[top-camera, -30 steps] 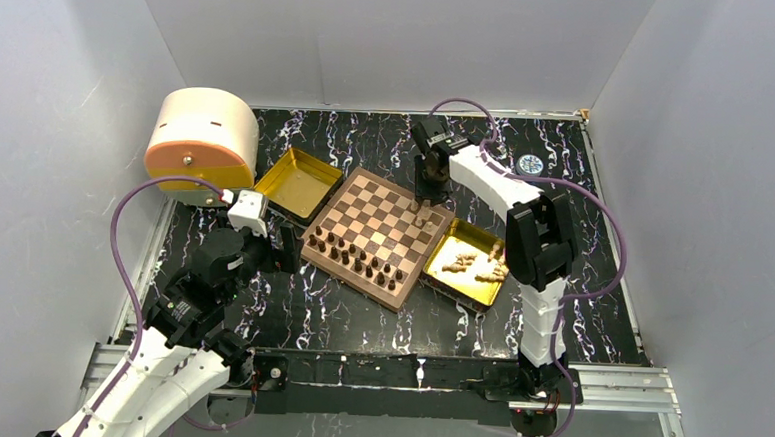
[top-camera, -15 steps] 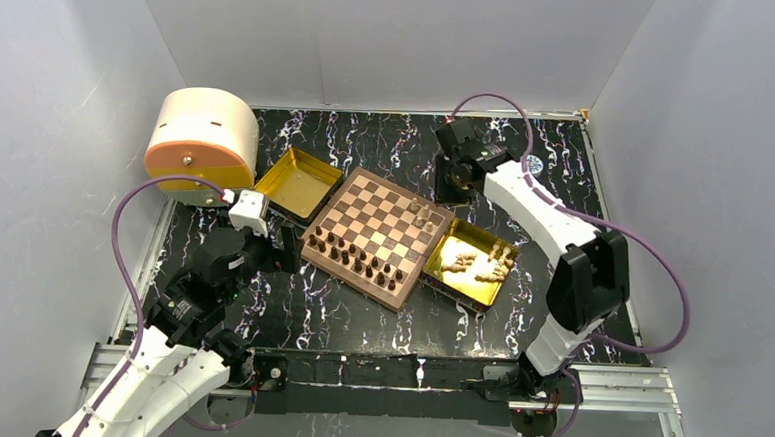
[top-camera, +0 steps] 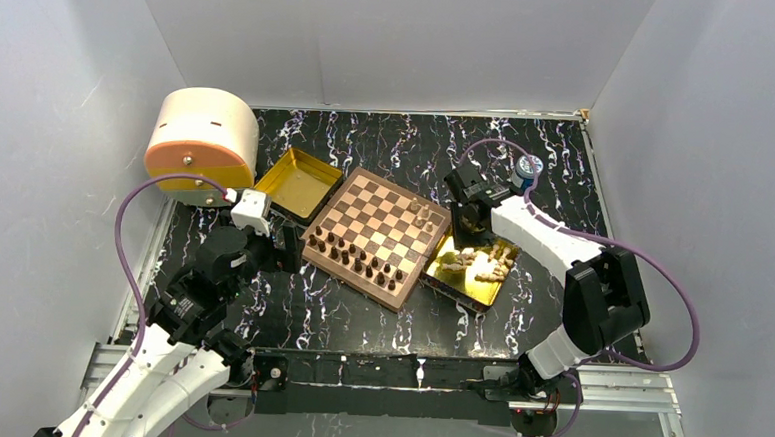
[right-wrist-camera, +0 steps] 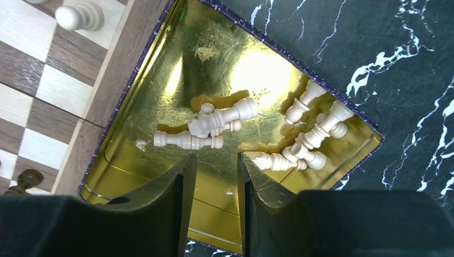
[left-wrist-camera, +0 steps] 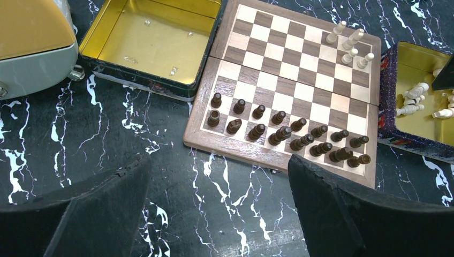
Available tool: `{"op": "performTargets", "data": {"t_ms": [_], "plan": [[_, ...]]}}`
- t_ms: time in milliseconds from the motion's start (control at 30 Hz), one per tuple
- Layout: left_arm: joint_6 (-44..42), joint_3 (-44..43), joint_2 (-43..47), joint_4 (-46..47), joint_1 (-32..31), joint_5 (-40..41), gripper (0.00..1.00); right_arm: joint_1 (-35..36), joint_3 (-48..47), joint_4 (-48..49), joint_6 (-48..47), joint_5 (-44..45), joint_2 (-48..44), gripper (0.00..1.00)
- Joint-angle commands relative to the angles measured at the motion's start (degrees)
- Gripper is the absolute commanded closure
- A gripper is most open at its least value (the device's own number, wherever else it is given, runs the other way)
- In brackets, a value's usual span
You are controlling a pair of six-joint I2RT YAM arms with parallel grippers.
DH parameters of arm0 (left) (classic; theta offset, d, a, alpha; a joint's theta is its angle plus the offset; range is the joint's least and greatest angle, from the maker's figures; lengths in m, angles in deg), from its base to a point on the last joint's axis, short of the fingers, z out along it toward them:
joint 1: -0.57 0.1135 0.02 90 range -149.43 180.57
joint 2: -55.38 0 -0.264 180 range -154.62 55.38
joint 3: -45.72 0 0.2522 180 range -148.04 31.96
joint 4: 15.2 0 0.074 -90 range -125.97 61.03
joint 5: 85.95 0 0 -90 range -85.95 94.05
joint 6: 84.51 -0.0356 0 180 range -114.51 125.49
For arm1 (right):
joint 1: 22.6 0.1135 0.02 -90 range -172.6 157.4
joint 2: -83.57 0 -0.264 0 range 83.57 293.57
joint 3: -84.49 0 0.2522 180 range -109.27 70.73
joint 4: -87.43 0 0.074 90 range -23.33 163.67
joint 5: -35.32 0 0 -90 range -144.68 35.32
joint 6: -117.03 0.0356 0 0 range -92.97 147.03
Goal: Set up the chess pieces on the board
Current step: Pick up the chess piece from the storage box.
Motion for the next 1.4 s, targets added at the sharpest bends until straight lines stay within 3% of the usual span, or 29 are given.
{"op": "performTargets", "data": {"t_ms": [0,367,1367], "plan": [[-0.3,0.2,-0.1,0.1,-0.2,-0.3,0.05,-0.1,3.0,6.8,-3.2,-2.0,-2.9,0.57],[-0.4,0.4,0.9,0.2,-0.2,-0.5,0.05,1.6,5.1,11.1,-6.8,-1.2,-0.6,0.52],[-0.4,0.5,1.3,0.3,-0.2,-0.7,0.05,6.6,3.1,9.9,-8.6,9.4,4.9,0.50]]}}
